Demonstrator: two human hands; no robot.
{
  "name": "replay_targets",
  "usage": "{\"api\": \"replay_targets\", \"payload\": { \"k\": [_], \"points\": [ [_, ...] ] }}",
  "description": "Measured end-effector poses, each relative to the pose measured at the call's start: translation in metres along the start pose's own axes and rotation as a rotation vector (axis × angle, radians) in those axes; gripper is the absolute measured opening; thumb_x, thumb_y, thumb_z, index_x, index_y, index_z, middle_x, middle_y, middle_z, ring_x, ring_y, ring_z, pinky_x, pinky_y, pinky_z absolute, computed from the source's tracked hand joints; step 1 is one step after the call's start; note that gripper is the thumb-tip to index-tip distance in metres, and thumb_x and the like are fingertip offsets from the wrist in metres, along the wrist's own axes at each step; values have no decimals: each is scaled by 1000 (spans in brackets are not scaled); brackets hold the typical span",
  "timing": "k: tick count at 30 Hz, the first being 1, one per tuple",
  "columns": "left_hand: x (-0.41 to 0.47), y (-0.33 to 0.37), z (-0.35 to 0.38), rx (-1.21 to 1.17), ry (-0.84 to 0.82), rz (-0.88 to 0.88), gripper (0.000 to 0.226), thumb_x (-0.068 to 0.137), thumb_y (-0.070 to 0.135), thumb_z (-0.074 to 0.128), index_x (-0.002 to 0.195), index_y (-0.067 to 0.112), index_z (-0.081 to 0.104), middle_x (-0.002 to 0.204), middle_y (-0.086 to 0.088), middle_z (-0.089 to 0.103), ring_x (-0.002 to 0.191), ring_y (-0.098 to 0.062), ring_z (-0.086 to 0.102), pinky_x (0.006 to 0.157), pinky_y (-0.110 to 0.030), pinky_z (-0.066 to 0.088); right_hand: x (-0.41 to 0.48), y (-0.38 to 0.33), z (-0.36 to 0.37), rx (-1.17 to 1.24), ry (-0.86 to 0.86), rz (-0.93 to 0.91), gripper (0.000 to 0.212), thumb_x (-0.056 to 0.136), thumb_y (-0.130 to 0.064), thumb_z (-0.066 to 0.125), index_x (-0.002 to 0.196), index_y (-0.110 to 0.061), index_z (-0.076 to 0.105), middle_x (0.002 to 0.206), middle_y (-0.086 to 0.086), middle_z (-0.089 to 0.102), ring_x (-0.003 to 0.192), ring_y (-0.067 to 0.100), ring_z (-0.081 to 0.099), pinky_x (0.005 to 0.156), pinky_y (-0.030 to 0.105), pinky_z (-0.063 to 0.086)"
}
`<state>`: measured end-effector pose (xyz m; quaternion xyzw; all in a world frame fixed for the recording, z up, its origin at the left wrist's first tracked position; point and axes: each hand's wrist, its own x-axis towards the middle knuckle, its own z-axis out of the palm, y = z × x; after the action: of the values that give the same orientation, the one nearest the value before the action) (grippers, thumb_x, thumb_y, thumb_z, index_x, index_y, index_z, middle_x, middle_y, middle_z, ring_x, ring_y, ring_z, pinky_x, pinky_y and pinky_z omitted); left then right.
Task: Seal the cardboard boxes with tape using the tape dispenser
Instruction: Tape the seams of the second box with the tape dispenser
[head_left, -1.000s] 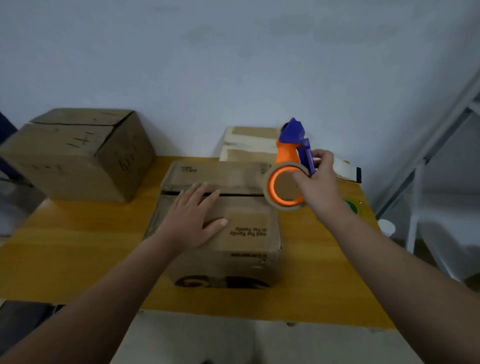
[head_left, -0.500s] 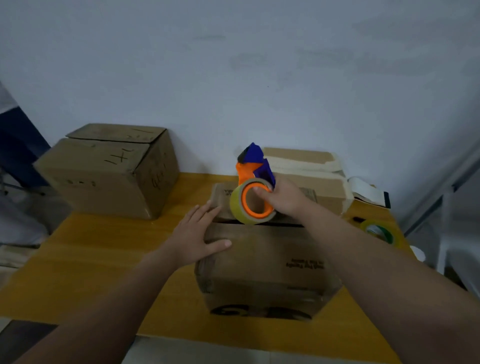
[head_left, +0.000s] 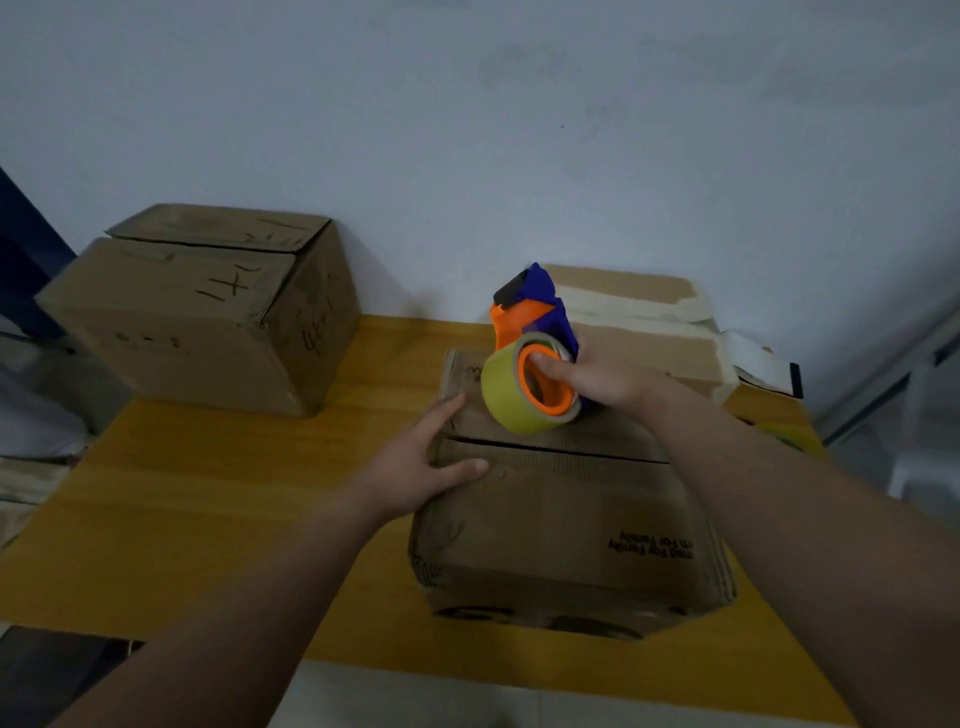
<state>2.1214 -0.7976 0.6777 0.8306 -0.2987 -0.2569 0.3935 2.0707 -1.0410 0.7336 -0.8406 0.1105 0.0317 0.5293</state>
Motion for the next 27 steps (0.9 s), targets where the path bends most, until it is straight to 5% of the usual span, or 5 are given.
{"api": "replay_targets", "payload": {
  "k": [4,10,18,21,27],
  "points": [
    [-1,3,1,-14,20,-30,82,73,56,68,142,49,25,153,9,23,135,-16,31,102,-27,34,-11,-4,-2,-8,97,-53,30,89,-27,63,116,-27,50,112,1,63,104,16,60,92,37,48],
    [-5,12,2,-1,33,-35,82,76,58,64,145,42,23,151,7,28,132,-20,36,100,-32,39,-47,-12,-13,-93,317,-250,51,83,-4,63,122,-27,40,95,-8,54,74,-4,57,59,9,43],
    [-11,28,-2,144,109,18,67,89,58,38,147,26,26,156,-1,15,143,-18,11,113,-39,17,-83,18,-2,-257,319,-252,69,78,-8,72,128,-39,36,127,-4,45,116,14,48,96,39,46],
    [-16,57,-5,-141,333,75,53,92,59,23,121,27,55,124,5,55,115,-1,48,97,-32,37,-85,19,-1,-246,359,-253,71,78,-9,74,129,-40,35,127,-6,45,115,12,47,97,39,46],
    [-9,100,-6,-648,32,-264,77,85,73,25,107,8,59,100,-9,71,89,-18,69,72,-27,55,-89,15,1,-263,372,-254,73,79,-9,73,131,-40,33,131,-7,43,120,13,44,100,40,44]
  ]
}}
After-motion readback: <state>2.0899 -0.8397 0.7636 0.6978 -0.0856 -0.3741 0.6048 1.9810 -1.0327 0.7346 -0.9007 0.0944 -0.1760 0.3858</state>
